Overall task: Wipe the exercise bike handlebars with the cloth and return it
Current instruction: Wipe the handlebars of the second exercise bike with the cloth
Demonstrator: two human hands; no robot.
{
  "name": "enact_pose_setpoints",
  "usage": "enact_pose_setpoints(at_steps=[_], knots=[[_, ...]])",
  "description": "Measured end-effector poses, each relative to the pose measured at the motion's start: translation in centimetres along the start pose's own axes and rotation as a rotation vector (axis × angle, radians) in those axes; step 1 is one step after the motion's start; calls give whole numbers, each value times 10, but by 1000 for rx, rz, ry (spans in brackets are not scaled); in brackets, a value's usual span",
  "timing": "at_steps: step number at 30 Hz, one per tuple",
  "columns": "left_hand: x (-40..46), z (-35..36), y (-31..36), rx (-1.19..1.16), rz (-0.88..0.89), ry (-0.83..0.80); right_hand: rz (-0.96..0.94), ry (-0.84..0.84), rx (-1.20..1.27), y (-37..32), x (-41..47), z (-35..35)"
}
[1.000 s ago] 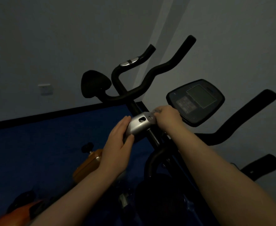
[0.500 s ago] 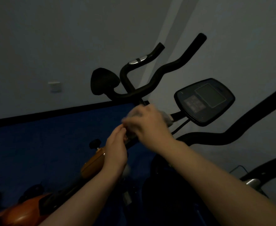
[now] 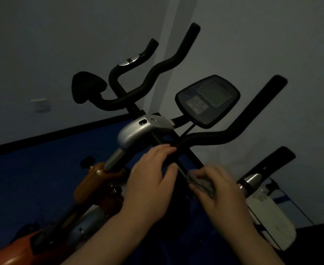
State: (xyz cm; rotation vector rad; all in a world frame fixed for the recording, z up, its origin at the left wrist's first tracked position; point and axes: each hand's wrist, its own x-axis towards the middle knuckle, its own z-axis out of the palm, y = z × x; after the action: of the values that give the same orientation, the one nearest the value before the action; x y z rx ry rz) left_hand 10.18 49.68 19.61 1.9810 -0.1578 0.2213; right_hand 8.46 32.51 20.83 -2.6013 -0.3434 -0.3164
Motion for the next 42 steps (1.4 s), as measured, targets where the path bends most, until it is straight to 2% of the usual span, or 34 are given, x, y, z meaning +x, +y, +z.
enact_pose_setpoints(at_steps=[2, 5, 9, 12, 14, 18, 21, 22, 24, 26, 28, 30, 31, 34, 36, 39, 40, 42], knots=[[-6, 6, -1, 196, 23, 78, 30, -5, 71, -5, 23, 7], [-8, 13, -5, 333, 85, 202, 67, -31, 156, -7, 54, 17], [-10, 17, -5, 367, 108, 260, -42, -32, 56, 1, 28, 5], [-10, 17, -2, 378, 116, 272, 38, 50, 70, -7, 34, 15], [-12, 17, 2, 322, 124, 267, 88, 122, -52, -17, 33, 26], [-13, 24, 15, 154, 223, 221, -141, 118, -165, 0, -15, 11], [-7, 37, 27, 14, 262, 117, -356, 158, -304, 38, -32, -26], [-4, 43, 32, 6, 263, 57, -363, 210, -334, 51, -26, -41], [5, 56, 39, 82, 242, -99, -219, 391, -352, 73, -9, -67], [10, 66, 39, 299, 231, -245, -61, 519, -285, 76, -11, -62], [11, 69, 35, 514, 273, -308, -150, 486, -189, 68, -33, -31], [9, 68, 32, 583, 304, -309, -354, 385, -232, 70, -48, -23], [8, 67, 31, 607, 320, -302, -363, 374, -263, 77, -44, -35], [7, 69, 33, 668, 359, -306, -43, 571, -232, 90, -19, -65], [6, 67, 34, 683, 369, -303, -3, 591, -144, 74, -27, -42], [3, 66, 35, 682, 398, -295, -340, 438, -153, 61, -52, -14], [4, 67, 35, 674, 400, -292, -371, 424, -184, 67, -46, -24], [6, 67, 33, 662, 391, -288, -161, 573, -199, 80, -26, -44]])
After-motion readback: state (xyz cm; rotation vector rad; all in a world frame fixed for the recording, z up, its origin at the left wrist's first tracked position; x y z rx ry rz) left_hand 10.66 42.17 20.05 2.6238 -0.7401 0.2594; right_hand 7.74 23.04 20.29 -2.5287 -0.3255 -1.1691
